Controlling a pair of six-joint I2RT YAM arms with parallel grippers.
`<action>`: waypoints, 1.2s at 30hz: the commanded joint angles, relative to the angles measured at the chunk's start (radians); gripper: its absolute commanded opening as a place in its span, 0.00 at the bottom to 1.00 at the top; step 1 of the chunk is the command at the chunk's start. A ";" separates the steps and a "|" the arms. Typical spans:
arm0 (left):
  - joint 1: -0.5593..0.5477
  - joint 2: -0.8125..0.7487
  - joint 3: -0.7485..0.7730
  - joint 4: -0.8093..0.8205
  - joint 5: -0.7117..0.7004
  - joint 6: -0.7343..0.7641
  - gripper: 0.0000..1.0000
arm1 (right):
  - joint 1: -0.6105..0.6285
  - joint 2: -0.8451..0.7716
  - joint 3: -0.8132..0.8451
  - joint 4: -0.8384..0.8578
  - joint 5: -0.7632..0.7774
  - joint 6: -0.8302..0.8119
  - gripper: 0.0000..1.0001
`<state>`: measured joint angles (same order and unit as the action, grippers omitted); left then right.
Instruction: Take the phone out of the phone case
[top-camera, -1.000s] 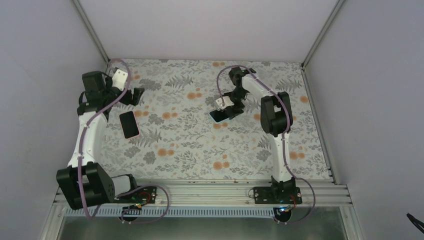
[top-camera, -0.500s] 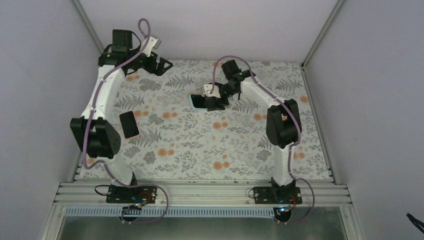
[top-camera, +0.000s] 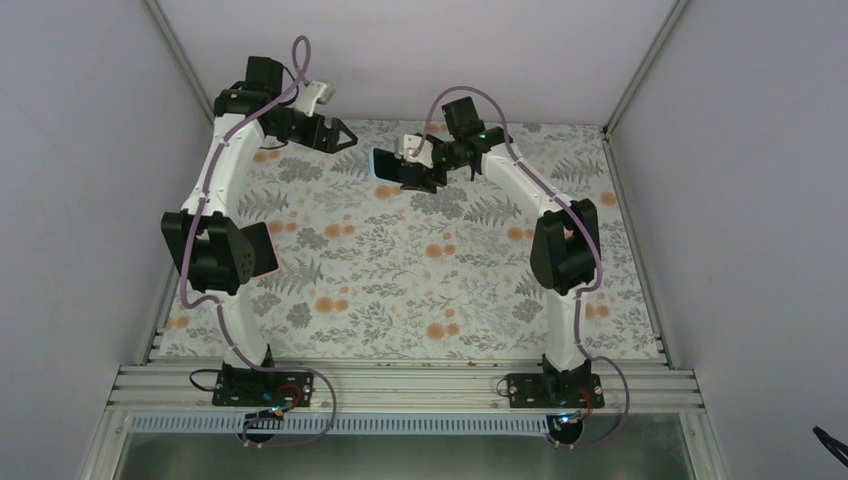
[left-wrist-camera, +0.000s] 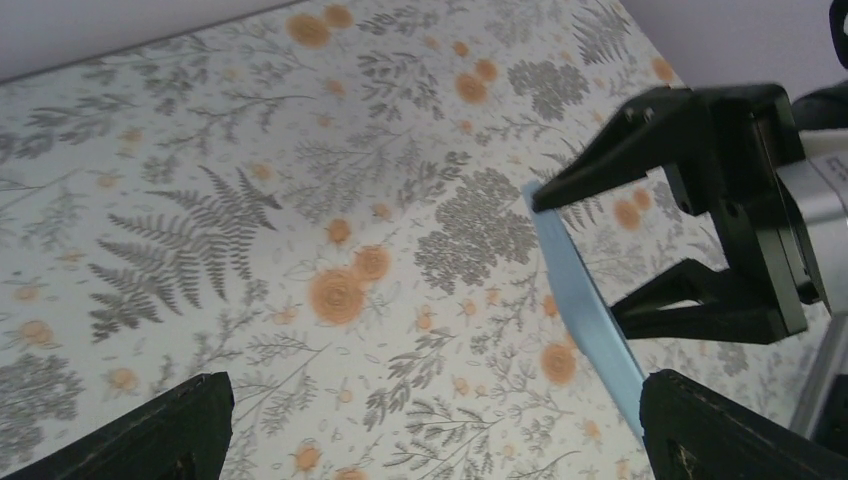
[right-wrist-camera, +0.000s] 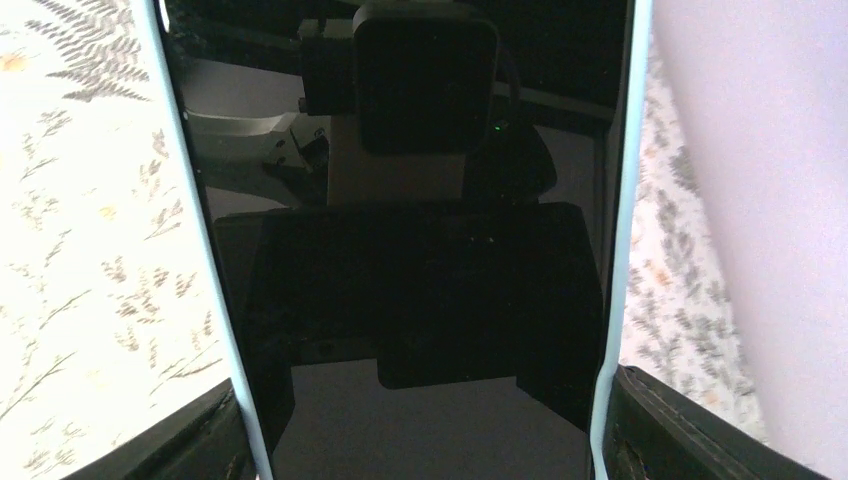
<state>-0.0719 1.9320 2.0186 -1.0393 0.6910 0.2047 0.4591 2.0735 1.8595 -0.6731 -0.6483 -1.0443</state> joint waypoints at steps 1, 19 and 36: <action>-0.029 0.049 0.065 -0.072 0.060 0.003 1.00 | 0.013 0.040 0.094 0.073 -0.013 0.070 0.44; -0.090 0.189 0.158 -0.078 0.152 -0.028 1.00 | 0.047 0.109 0.214 0.123 0.032 0.120 0.45; -0.093 0.204 0.204 -0.125 0.257 0.028 0.10 | 0.069 0.109 0.230 0.131 0.063 0.142 0.50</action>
<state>-0.1520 2.1304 2.1708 -1.1545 0.8700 0.1722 0.5106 2.1925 2.0495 -0.5850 -0.5610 -0.9360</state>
